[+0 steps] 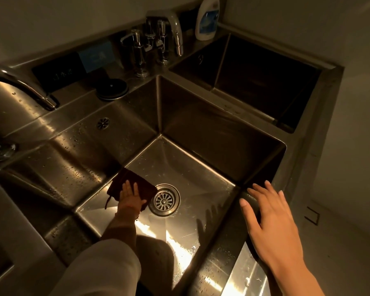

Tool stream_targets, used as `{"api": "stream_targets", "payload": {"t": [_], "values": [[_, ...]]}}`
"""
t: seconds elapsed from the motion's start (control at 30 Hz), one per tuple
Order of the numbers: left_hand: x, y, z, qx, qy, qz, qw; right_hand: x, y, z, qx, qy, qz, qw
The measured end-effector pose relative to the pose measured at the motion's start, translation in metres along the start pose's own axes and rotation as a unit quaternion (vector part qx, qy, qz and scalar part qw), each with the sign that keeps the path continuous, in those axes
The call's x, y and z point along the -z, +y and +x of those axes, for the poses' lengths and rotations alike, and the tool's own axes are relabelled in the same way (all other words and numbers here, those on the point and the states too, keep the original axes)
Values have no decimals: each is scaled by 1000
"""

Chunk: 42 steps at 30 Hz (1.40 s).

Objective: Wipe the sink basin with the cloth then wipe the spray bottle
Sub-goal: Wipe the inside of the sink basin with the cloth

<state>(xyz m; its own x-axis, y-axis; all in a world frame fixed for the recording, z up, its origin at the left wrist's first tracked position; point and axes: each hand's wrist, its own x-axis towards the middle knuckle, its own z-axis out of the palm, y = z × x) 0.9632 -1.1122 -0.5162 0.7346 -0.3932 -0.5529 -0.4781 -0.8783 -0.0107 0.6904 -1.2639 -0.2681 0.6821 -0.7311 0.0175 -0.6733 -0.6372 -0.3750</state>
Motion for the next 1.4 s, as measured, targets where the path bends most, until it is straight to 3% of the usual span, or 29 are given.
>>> {"api": "stream_targets", "payload": {"t": [1.4], "values": [[41, 70, 61, -66, -3, -9, 998, -1, 3, -1, 13, 11, 15, 1000]]}}
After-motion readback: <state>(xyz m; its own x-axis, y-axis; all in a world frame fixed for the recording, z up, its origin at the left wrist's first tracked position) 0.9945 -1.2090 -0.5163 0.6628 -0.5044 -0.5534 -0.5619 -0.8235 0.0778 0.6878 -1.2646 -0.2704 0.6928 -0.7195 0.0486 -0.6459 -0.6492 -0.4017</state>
